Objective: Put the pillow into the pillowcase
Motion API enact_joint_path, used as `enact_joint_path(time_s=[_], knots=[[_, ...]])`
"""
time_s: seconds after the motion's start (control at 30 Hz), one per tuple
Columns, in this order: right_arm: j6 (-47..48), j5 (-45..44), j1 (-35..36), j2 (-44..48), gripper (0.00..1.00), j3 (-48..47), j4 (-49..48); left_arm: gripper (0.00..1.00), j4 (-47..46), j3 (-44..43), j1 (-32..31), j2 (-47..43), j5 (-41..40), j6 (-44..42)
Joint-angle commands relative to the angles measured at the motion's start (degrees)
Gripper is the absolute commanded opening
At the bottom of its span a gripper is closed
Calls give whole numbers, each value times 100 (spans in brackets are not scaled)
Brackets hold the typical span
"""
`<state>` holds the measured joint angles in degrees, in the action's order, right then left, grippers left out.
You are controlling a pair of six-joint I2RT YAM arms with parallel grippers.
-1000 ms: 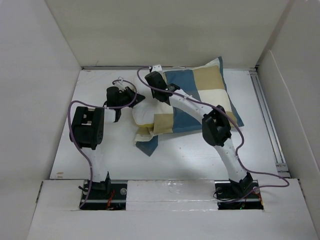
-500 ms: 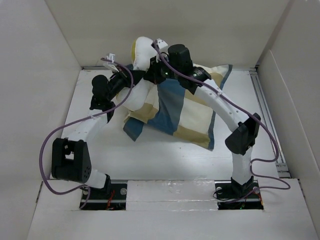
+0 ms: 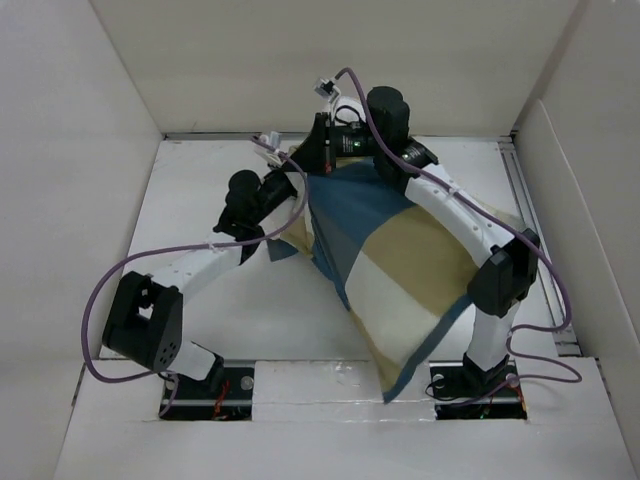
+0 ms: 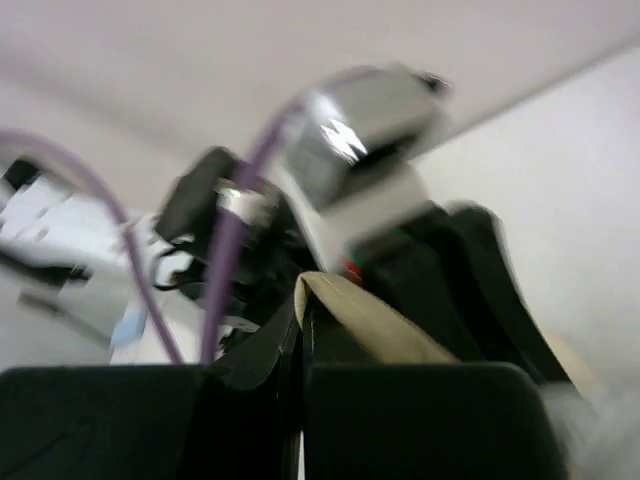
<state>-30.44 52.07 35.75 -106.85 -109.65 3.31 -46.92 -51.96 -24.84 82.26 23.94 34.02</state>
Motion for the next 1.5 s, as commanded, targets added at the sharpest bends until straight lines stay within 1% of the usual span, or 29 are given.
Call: enact_joint_path(time_s=[0.0,0.13,0.23,0.3,0.33,0.37,0.43,0.47,0.5,0.53,0.57,0.63,0.67,0.77,0.8,0.83,0.87,0.9,0.93,0.97,1.0,1.03,1.07,1.1,1.17,1.23,1.27,1.37,1.47], knots=[[-771,1190,618,498,0,-347,-2933,0,376,11,-1267,247,533,-176],[-771,1253,320,446,0,-85,-2854,0,385,141,-1629,300,304,60],[-718,1200,-14,446,0,311,-2854,0,244,414,-1629,247,296,166],[-578,1200,-181,306,0,312,-2635,0,445,415,-1629,107,7,166],[-525,1200,-260,235,0,312,-2521,0,673,415,-1525,54,-465,166],[-438,1200,-409,174,0,182,-2346,0,1223,328,-1437,53,-678,166],[-157,1095,-542,51,34,93,-1801,0,1701,240,-1043,1,-1099,384],[36,799,-595,50,45,32,-1529,0,2199,187,-901,1,-1233,490],[273,569,-656,50,52,-126,-1170,0,2457,108,-752,1,-1356,596],[936,228,-657,-11,72,-266,-174,0,2694,108,-455,1,-1592,736],[1291,-759,-657,-12,82,-451,401,0,2879,108,-312,1,-1682,999],[1776,-1731,-490,-82,100,-803,1447,0,3170,327,-66,1,-1814,1194],[1778,-2101,-438,-82,100,-804,1601,0,3171,423,101,1,-1927,1282],[1778,-3183,-437,-30,100,-559,2022,0,3172,871,102,-332,-2227,1467],[1830,-3812,-385,41,100,-488,2120,0,3171,951,102,-412,-2227,1467],[1831,-4115,-384,41,100,-366,2217,0,3171,1073,102,-491,-2288,1467],[1883,-4387,-332,93,100,-365,2427,0,3093,1144,102,-631,-2228,1397],[1883,-4956,-332,94,100,-304,2577,0,3092,1145,102,-632,-1923,1345],[1883,-5248,-279,155,100,-303,2752,0,3040,1206,102,-710,-1737,1257],[1883,-5538,-218,155,100,-303,2910,7,3039,1206,50,-711,-1587,1143],[1683,-5802,-217,277,100,-181,3086,21,3039,1206,49,-772,-1525,1003],[1603,-6162,-165,348,100,-41,3088,40,3135,1206,49,-773,-1524,1001],[1463,-6418,-95,427,100,265,3036,62,3049,1206,49,-773,-1446,940],[1227,-6594,-94,541,100,407,2896,99,2961,1276,145,-773,-1297,940],[1137,-6849,-42,542,100,575,2842,100,2785,1277,418,-615,-648,879],[954,-7227,20,280,100,576,2973,100,3002,891,576,-318,-365,878],[952,-7325,20,165,100,524,3026,100,3169,733,638,-237,-312,739],[751,-7387,20,-309,100,470,3359,100,3855,74,691,0,-740,676],[636,-7440,134,-460,100,715,3343,100,3996,-462,927,324,-453,676]])
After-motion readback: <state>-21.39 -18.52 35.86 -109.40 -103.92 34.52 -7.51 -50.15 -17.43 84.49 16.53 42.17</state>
